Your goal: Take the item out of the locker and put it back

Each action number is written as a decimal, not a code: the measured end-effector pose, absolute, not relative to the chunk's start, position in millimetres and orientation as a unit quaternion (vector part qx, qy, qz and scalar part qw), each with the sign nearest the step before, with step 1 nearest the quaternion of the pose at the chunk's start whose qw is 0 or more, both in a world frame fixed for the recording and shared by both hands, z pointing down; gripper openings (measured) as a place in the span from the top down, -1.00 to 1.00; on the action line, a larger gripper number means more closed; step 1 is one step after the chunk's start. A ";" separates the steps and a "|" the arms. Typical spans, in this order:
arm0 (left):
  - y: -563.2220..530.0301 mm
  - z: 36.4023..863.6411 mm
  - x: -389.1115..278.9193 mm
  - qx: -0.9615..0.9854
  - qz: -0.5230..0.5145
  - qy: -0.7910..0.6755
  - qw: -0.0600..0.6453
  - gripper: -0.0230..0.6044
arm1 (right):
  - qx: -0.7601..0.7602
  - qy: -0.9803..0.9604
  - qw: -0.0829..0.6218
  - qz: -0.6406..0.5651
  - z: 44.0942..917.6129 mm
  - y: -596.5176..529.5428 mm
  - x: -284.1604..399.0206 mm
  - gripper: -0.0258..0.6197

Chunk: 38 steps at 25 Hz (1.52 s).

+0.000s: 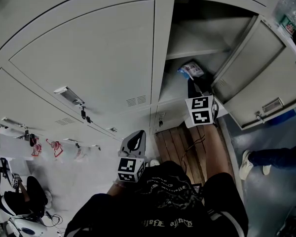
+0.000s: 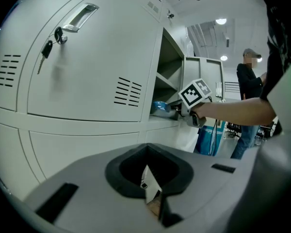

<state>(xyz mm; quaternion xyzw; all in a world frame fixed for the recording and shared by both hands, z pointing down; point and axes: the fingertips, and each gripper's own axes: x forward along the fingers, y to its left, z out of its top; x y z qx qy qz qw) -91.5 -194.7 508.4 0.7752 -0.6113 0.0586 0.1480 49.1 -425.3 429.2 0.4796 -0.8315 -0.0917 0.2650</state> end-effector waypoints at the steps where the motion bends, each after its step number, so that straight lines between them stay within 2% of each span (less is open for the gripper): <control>1: -194.8 508.6 -91.3 0.775 0.059 -0.611 0.148 0.91 | 0.480 -0.832 0.262 -0.093 426.7 -421.3 49.5 0.84; 19: -197.4 502.1 -88.1 0.783 0.050 -0.603 0.144 0.91 | 0.494 -0.830 0.248 -0.075 418.7 -352.3 68.2 0.84; 38: -212.5 497.4 -74.2 0.806 0.044 -0.574 0.134 0.91 | 0.512 -0.823 0.247 -0.016 450.2 -294.1 76.3 0.84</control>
